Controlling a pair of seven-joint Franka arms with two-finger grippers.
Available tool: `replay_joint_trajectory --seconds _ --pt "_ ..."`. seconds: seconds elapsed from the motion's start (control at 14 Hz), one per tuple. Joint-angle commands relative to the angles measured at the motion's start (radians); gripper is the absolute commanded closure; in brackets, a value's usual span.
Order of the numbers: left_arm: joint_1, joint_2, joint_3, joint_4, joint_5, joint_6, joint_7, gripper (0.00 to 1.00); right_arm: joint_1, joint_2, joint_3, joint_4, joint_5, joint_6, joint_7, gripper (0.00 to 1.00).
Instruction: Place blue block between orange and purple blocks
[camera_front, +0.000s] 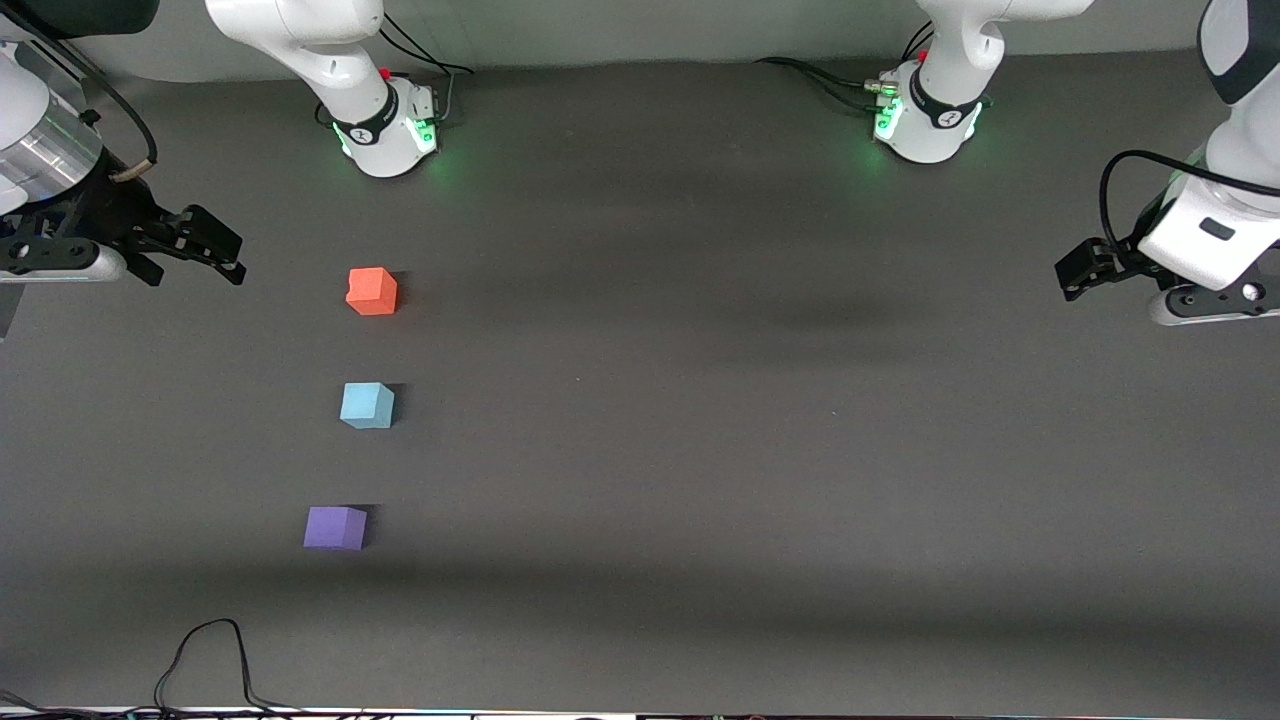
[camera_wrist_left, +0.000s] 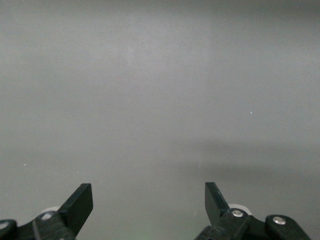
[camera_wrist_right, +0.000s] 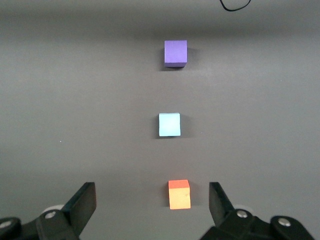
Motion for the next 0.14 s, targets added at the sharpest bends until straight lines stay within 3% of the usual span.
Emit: replay_joint_trajectory --seconds 0.0,0.07 --pt "0.013 -0.015 0.008 0.009 -0.022 -0.006 -0.005 0.00 -0.002 0.009 -0.003 0.025 0.019 -0.036 -0.015 0.00" --pt "0.015 -0.015 0.008 0.011 -0.025 -0.007 0.008 0.00 -0.002 0.009 -0.003 0.025 0.019 -0.036 -0.015 0.00"
